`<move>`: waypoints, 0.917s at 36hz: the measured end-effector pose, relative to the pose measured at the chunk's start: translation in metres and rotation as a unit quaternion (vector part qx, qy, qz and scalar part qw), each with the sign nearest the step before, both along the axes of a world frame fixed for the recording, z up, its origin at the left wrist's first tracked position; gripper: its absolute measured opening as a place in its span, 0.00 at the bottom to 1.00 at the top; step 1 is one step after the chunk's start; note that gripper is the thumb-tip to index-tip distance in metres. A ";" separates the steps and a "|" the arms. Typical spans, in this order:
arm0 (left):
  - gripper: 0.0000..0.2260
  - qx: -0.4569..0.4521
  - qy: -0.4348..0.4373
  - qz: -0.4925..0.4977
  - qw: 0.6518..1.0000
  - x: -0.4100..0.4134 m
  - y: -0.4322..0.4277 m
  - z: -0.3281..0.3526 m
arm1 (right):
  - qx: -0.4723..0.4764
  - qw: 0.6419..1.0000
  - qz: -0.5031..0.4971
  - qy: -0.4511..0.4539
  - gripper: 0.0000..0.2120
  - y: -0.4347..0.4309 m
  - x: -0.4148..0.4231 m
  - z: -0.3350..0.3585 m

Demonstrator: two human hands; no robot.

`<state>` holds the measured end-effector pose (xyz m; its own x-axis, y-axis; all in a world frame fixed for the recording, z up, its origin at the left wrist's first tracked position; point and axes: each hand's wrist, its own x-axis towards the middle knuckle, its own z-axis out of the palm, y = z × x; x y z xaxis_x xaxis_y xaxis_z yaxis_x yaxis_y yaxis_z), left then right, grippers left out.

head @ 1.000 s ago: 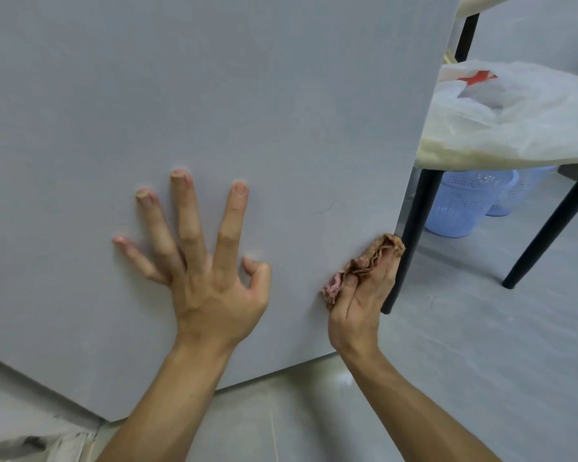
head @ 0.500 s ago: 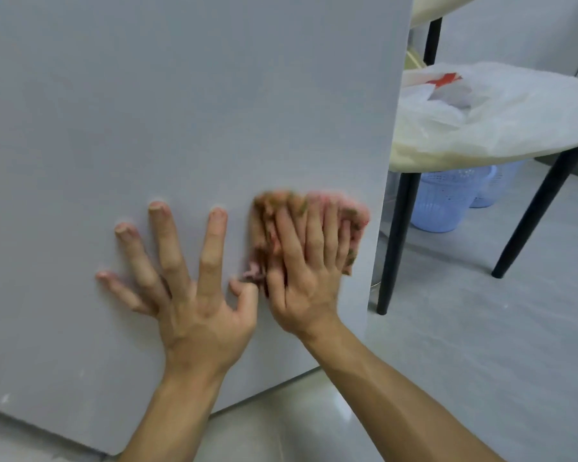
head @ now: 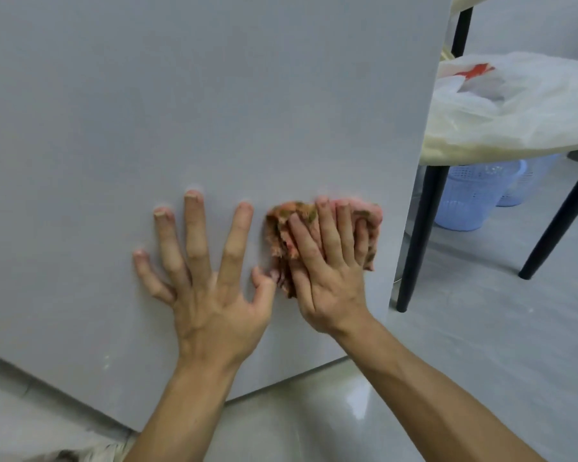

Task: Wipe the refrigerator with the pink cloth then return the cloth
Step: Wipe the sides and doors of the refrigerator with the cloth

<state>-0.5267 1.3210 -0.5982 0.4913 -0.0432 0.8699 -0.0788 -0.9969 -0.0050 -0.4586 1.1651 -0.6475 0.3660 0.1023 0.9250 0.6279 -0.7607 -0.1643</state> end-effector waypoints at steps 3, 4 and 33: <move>0.38 -0.015 -0.007 0.002 1.000 -0.003 0.005 0.001 | 0.069 0.997 -0.018 -0.032 0.31 0.023 -0.001 0.061; 0.38 -0.020 -0.011 0.002 1.000 -0.003 0.008 0.002 | 0.093 0.995 -0.021 -0.037 0.31 0.031 -0.003 0.077; 0.36 -0.052 -0.027 -0.004 0.998 -0.025 0.059 -0.001 | 0.029 0.999 -0.024 -0.028 0.28 0.090 -0.027 0.045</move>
